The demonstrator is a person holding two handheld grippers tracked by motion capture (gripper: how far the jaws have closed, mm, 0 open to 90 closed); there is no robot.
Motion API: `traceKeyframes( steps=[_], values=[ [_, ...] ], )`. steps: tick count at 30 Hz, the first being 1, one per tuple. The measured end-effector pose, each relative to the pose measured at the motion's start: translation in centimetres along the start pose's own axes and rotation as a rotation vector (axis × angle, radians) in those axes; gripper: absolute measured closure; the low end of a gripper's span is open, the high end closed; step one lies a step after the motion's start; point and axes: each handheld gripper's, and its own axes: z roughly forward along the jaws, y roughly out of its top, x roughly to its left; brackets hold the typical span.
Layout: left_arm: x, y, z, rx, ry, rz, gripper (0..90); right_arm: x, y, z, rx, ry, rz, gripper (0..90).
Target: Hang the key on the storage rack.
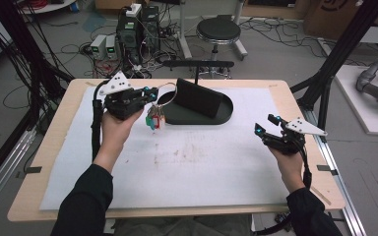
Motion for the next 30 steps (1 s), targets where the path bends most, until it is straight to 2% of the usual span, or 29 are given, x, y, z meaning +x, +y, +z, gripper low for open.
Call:
traceKeyframes(
  steps=[2,7,9,14,20,25,30],
  values=[
    [0.4,0.2,0.4,-0.009,0.013,-0.002,86.7,0.0,0.0,0.0,0.001,0.0,-0.003,33.9],
    [1.6,0.8,1.7,0.008,0.039,-0.019,86.7,0.0,0.0,-0.2,0.005,-0.004,0.002,33.9],
    [2.2,1.0,2.3,0.008,0.037,-0.036,86.7,-0.1,-0.1,-0.3,0.002,-0.008,0.0,33.9],
    [2.8,1.1,3.5,0.014,0.053,-0.048,86.7,-0.3,-0.1,-0.4,-0.004,-0.011,0.011,33.9],
    [3.8,1.2,5.2,0.037,0.065,-0.055,86.7,-0.3,-0.2,-0.5,-0.002,-0.014,0.002,33.9],
    [4.4,1.1,6.3,0.033,0.079,-0.072,86.7,-0.4,-0.2,-0.8,-0.003,-0.018,0.009,33.9],
    [4.9,0.7,6.7,0.046,0.091,-0.09,86.7,-0.6,-0.4,-1.1,-0.002,-0.027,0.01,33.9]
  ],
)
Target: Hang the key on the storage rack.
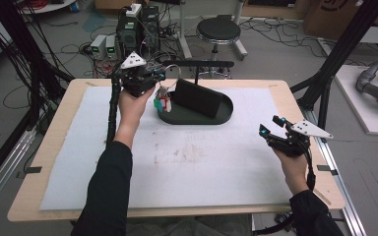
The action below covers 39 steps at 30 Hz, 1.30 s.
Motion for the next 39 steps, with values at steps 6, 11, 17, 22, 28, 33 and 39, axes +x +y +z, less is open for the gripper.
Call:
traceKeyframes(
  steps=[6,11,17,22,28,33,39],
  values=[
    [0.3,0.2,-0.5,-0.012,0.016,0.004,86.7,-0.1,0.0,-0.3,-0.004,-0.008,0.001,33.9],
    [0.5,0.3,-0.7,-0.015,0.024,0.003,86.7,-0.1,0.0,-0.5,-0.008,-0.011,-0.006,33.9],
    [0.5,0.1,-0.3,-0.006,0.022,0.003,86.6,-0.2,-0.1,-0.8,-0.004,-0.015,0.002,33.9],
    [0.2,0.1,0.2,-0.009,0.013,0.005,86.7,-0.3,-0.2,-1.1,-0.009,-0.018,0.002,33.9],
    [0.5,0.2,0.8,-0.002,-0.002,0.015,86.7,-0.4,-0.2,-1.0,-0.008,-0.017,0.002,33.9],
    [1.0,0.1,1.2,0.007,0.009,0.01,86.7,-0.3,-0.2,-1.1,-0.011,-0.018,0.0,33.9],
    [1.7,-0.3,1.7,0.03,0.023,-0.014,86.7,-0.4,-0.2,-1.1,-0.009,-0.018,0.002,33.9]
  ],
)
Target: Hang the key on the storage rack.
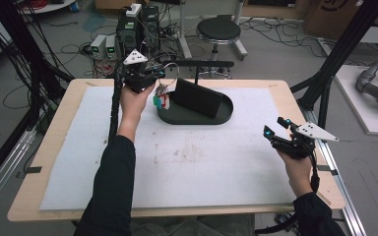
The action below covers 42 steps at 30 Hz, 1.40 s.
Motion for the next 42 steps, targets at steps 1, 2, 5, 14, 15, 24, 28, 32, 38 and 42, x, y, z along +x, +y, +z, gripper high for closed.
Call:
traceKeyframes(
  steps=[1,2,5,14,15,24,28,32,38,42],
  values=[
    [0.1,-0.1,0.1,0.004,-0.003,-0.002,86.7,0.0,0.0,0.0,0.0,0.0,0.001,33.9],
    [0.1,-0.2,0.2,0.003,-0.001,-0.005,86.7,0.0,0.0,0.0,-0.001,-0.001,0.002,33.9],
    [0.2,-0.3,0.4,0.01,0.0,-0.01,86.7,-0.1,0.0,-0.1,-0.004,-0.003,-0.003,33.9],
    [0.8,-0.9,0.9,0.025,0.012,-0.032,86.7,-0.1,0.0,-0.1,-0.002,-0.002,-0.001,33.9],
    [0.8,-1.0,0.9,0.025,0.012,-0.035,86.7,-0.1,0.0,-0.1,-0.002,-0.002,-0.001,33.9],
    [1.3,-1.6,1.1,0.016,0.021,-0.057,86.7,-0.2,-0.1,-0.1,-0.001,-0.002,0.001,33.9],
    [1.2,-1.8,1.4,0.019,0.025,-0.064,86.6,-0.1,-0.1,0.0,0.003,-0.001,0.001,33.9],
    [1.1,-2.0,1.7,0.019,0.034,-0.074,86.3,-0.2,-0.1,0.0,0.002,-0.001,0.003,33.9],
    [1.0,-2.5,1.7,0.017,0.052,-0.083,82.5,-0.3,-0.2,0.1,0.001,0.002,0.006,33.9],
    [1.0,-2.7,1.4,0.024,0.071,-0.093,71.9,-0.3,-0.2,0.2,0.002,0.001,0.013,33.9]
  ],
)
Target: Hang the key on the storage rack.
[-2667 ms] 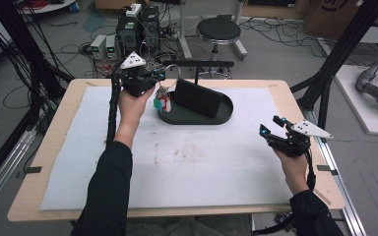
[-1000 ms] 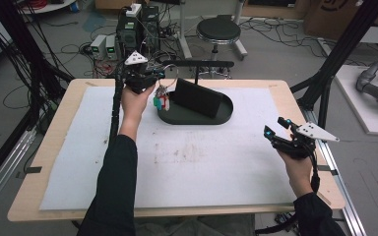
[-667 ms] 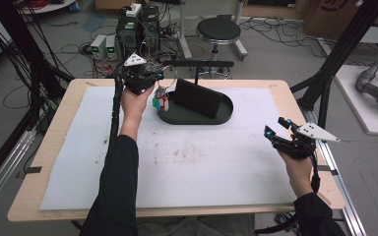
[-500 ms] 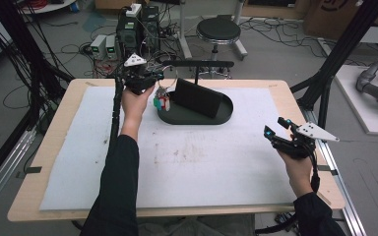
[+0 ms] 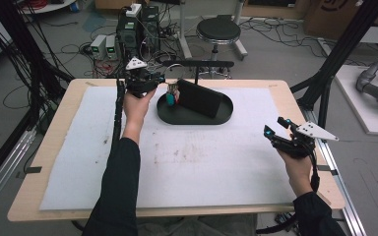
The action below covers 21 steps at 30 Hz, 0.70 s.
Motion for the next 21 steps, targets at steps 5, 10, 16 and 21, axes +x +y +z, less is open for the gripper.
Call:
traceKeyframes(
  steps=[5,10,16,21],
  values=[
    [-0.7,0.0,-1.0,-0.023,0.018,0.025,52.2,-0.1,0.0,0.0,-0.001,-0.004,0.002,33.9],
    [-2.0,-0.4,-2.8,-0.055,0.028,0.085,41.1,-0.1,0.2,0.2,-0.006,-0.002,0.012,33.9],
    [-3.2,-1.6,-5.5,-0.076,-0.029,0.095,37.8,0.1,0.5,0.7,-0.013,0.011,0.015,33.9],
    [-4.3,-3.4,-8.3,-0.077,-0.057,0.099,34.1,0.3,0.4,1.2,0.004,0.024,0.008,33.6]
  ],
)
